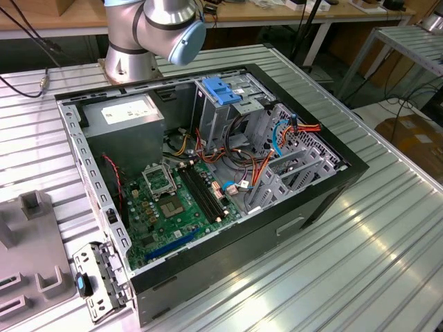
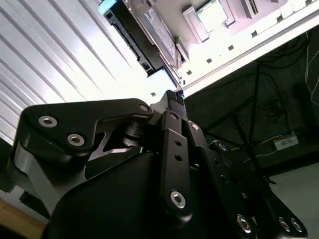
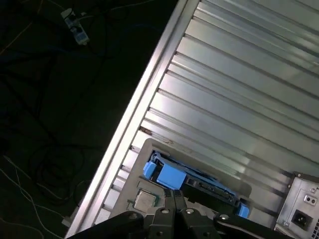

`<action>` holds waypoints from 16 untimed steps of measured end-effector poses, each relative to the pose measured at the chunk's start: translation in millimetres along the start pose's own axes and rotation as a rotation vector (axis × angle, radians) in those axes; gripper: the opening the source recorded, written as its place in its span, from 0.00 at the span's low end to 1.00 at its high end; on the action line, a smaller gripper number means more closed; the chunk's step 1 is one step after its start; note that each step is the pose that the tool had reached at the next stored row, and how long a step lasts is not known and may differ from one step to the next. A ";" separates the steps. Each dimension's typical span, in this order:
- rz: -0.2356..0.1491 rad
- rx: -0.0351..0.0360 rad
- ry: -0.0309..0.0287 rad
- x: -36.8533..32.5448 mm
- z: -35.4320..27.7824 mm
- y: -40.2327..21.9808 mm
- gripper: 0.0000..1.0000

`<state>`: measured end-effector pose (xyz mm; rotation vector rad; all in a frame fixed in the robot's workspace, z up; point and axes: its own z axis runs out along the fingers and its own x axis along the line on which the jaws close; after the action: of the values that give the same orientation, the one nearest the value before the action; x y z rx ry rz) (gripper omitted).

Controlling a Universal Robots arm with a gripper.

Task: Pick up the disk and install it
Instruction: 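Pick up the disk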

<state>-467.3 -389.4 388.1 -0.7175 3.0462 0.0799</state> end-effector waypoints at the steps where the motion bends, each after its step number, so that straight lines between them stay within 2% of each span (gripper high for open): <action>1: -0.027 -0.0006 0.0012 0.0 0.0 0.0 0.11; 3: -0.061 -0.0014 0.0029 0.0 0.0 0.0 0.11; 6: -0.167 -0.0038 0.0079 0.0 0.0 0.0 0.11; 11: -0.264 -0.0058 0.0124 0.0 0.2 0.0 0.11; 13: -0.301 -0.0065 0.0146 -0.3 0.1 -0.1 0.11; 16: -0.309 -0.0059 0.0152 -2.2 0.3 -0.3 0.11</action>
<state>-465.2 -388.7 387.8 -1.1810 2.9073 0.0800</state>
